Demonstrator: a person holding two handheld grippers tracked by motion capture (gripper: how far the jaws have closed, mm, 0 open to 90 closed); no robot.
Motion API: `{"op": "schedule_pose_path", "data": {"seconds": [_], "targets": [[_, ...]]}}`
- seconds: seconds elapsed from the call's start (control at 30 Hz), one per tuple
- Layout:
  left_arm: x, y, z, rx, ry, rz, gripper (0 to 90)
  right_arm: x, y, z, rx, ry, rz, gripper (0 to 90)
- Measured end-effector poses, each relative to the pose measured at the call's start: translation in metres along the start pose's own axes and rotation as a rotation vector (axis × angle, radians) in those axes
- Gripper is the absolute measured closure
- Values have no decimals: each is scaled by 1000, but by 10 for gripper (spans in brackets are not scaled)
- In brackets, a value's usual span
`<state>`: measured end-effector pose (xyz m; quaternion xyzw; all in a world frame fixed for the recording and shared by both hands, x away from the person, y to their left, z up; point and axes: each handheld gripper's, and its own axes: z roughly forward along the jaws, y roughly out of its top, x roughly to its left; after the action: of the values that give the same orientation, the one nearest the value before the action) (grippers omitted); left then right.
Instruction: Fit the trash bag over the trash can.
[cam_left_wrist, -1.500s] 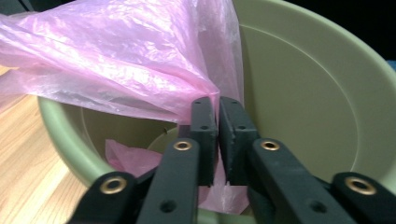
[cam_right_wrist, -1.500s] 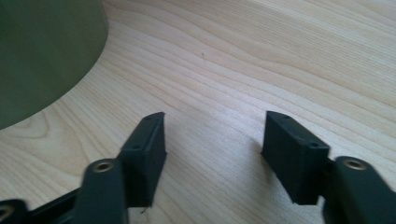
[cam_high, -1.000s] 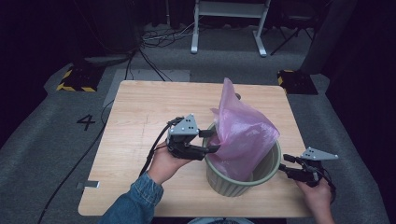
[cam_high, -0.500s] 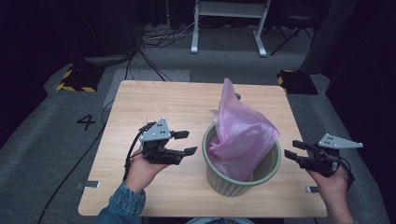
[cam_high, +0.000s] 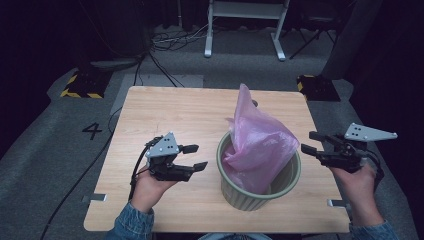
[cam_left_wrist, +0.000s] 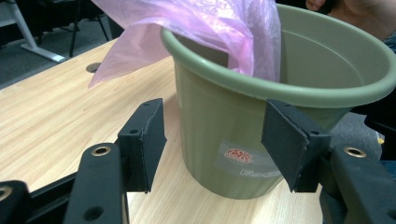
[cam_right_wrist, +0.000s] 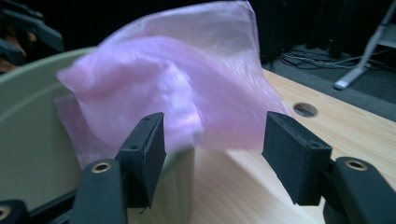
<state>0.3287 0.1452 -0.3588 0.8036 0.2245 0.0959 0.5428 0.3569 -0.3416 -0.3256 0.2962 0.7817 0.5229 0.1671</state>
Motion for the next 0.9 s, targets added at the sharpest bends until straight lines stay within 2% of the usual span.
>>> {"op": "schedule_pose_path", "data": {"seconds": [0.2, 0.3, 0.4, 0.5, 0.57, 0.67, 0.77, 0.9], "targets": [[3, -9, -6, -28, 7, -31, 397, 4, 14, 18, 6, 27, -21, 382], [5, -11, -6, -8, 19, -39, 400, 5, 21, 29, 15, 47, -23, 387], [6, -12, -7, -9, 21, -40, 400, 4, 24, 40, 24, 81, -2, 404], [6, -12, -7, -5, 24, -38, 401, 3, 27, 48, 31, 96, 1, 437], [6, -12, -6, -4, 24, -40, 401, 5, 28, 53, 46, 98, -20, 505], [7, -13, -5, -1, 21, -41, 400, 9, 30, 57, 76, 84, -49, 670], [8, -13, -5, 0, 21, -47, 401, 14, 32, 56, 77, 80, -84, 792], [9, -13, -4, 2, 15, -47, 402, 23, 33, 53, 84, 126, -97, 851]]}}
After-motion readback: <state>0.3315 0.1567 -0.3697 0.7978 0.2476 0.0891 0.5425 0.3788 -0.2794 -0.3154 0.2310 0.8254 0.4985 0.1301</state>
